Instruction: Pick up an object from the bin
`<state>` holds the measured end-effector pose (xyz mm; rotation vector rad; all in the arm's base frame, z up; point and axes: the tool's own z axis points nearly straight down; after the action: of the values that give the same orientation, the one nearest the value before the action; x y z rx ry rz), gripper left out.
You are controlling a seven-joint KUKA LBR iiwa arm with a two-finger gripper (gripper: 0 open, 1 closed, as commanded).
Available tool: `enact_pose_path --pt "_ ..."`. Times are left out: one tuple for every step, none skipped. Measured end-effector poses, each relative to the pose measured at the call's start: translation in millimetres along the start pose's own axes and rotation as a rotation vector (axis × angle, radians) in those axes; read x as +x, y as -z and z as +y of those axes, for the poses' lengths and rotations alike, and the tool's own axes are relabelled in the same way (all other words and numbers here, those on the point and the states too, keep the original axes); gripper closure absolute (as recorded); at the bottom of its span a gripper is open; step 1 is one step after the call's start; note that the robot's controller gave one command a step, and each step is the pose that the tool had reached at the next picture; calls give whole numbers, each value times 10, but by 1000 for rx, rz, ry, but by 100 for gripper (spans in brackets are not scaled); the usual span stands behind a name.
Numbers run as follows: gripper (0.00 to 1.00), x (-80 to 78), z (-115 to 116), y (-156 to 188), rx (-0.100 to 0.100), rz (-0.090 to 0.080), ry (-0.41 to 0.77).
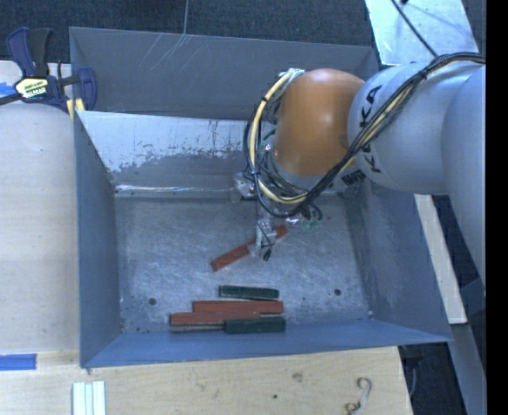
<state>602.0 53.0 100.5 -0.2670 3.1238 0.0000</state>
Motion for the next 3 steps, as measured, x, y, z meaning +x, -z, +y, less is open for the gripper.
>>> enact_pose_path --pt "0 -66 -43 -305 -1 7 101" --pt "0 -74 -47 -294 -1 4 98" --pt "100 -95 -46 -272 -1 -3 96"
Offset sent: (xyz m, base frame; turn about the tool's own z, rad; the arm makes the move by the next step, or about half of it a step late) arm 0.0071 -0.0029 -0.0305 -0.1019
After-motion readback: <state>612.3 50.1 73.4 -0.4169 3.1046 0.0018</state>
